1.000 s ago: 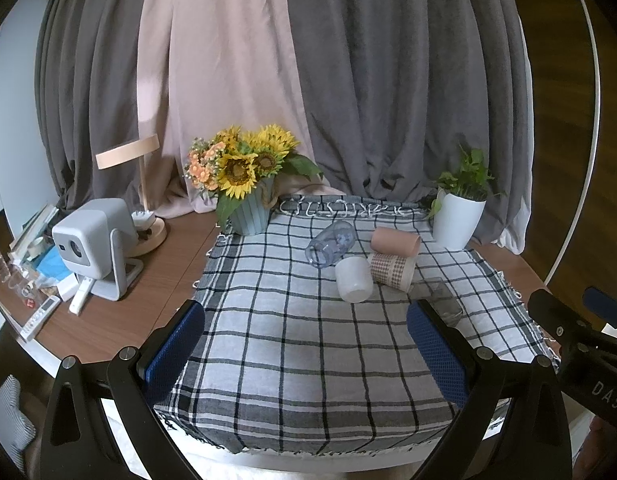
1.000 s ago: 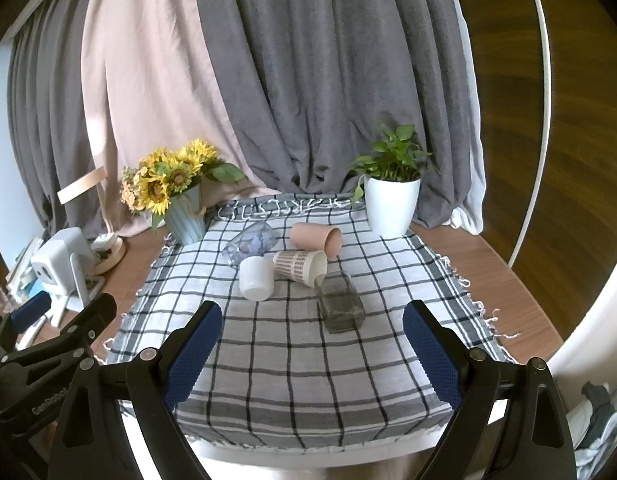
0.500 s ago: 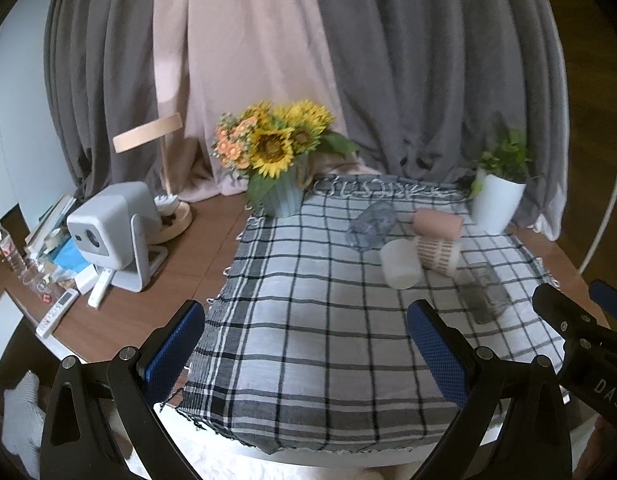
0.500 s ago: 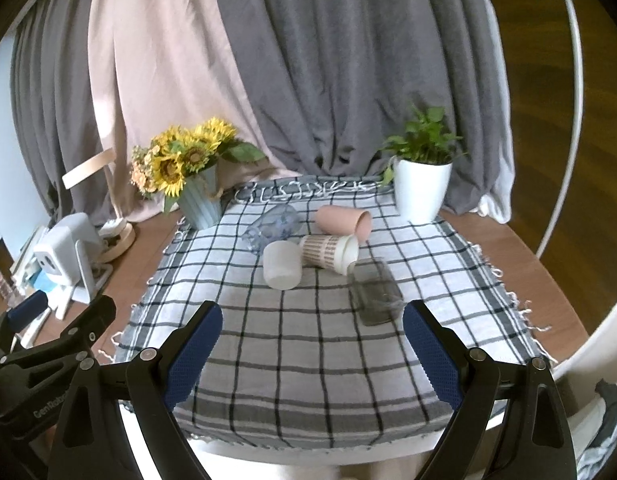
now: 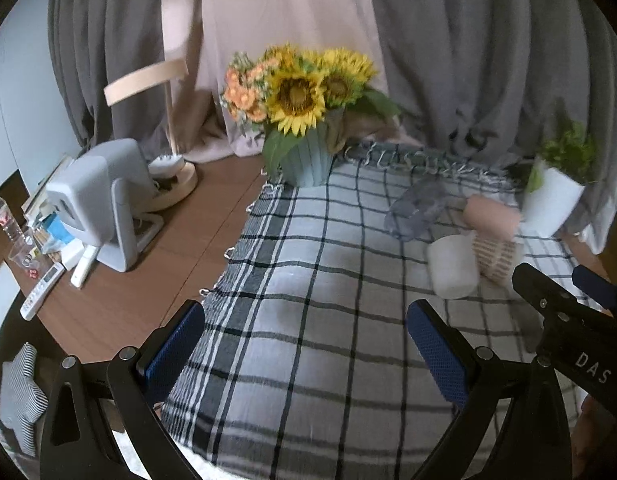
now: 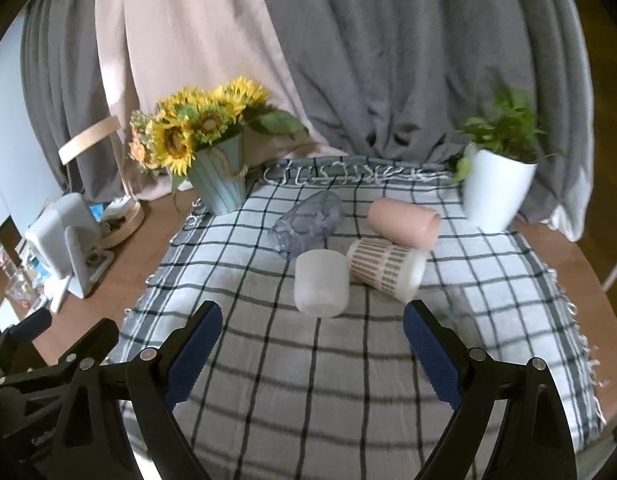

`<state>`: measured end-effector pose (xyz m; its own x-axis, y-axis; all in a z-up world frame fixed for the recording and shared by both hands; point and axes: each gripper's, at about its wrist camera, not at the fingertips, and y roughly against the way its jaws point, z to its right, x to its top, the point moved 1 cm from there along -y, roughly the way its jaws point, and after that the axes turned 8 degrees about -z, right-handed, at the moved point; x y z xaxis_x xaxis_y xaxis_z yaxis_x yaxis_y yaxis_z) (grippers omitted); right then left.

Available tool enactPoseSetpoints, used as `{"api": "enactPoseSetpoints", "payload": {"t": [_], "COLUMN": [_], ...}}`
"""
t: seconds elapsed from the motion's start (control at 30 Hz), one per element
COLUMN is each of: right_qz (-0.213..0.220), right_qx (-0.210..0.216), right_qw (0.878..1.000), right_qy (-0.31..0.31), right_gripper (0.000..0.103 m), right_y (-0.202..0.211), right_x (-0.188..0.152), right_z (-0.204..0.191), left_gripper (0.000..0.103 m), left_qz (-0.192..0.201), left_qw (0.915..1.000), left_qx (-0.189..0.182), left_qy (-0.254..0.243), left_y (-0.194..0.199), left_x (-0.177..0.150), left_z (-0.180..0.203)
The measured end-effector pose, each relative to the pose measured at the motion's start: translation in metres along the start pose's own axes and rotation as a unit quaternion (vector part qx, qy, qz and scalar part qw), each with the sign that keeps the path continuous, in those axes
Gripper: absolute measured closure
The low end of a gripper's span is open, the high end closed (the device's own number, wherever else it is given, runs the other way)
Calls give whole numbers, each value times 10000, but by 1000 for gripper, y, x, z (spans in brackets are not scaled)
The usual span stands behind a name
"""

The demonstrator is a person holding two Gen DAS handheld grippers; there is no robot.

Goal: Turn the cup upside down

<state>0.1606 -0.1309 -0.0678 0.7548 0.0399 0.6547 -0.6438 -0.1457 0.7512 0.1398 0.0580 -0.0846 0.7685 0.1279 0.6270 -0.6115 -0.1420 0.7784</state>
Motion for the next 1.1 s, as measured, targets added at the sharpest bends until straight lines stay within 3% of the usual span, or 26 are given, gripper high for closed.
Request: {"api": "enactPoseSetpoints", "payload": {"t": [0.43,0.73,0.83,0.97,1.1], "right_qz": [-766,-1084,-1142,-1216,-1225], "right_qx": [237,225,199,166,199], "right_qw": [9968,9938,9933,9924,9922], "right_qy": [-57,-24,-9,-59,-105], "right_gripper": [11,12,18,33,35], "right_y": [-122,-165,-171,-177,-177], "right_x": [26,30,31,32,32], "right_z": [11,12,12,14,17], "left_gripper": [0,0,0,0,0], "left_qz": [-603,-889,-944,-930,-912], "left_qw": [9975,9951,9946,9947,9949], "left_qx": [373,424,416,427,409], "left_qy": [33,-78,-96,-97,-120], "left_y": [-88,-120,-123,-123,-120], "left_x": [24,26,26,26,25], "left_z": [12,20,20,20,20]}}
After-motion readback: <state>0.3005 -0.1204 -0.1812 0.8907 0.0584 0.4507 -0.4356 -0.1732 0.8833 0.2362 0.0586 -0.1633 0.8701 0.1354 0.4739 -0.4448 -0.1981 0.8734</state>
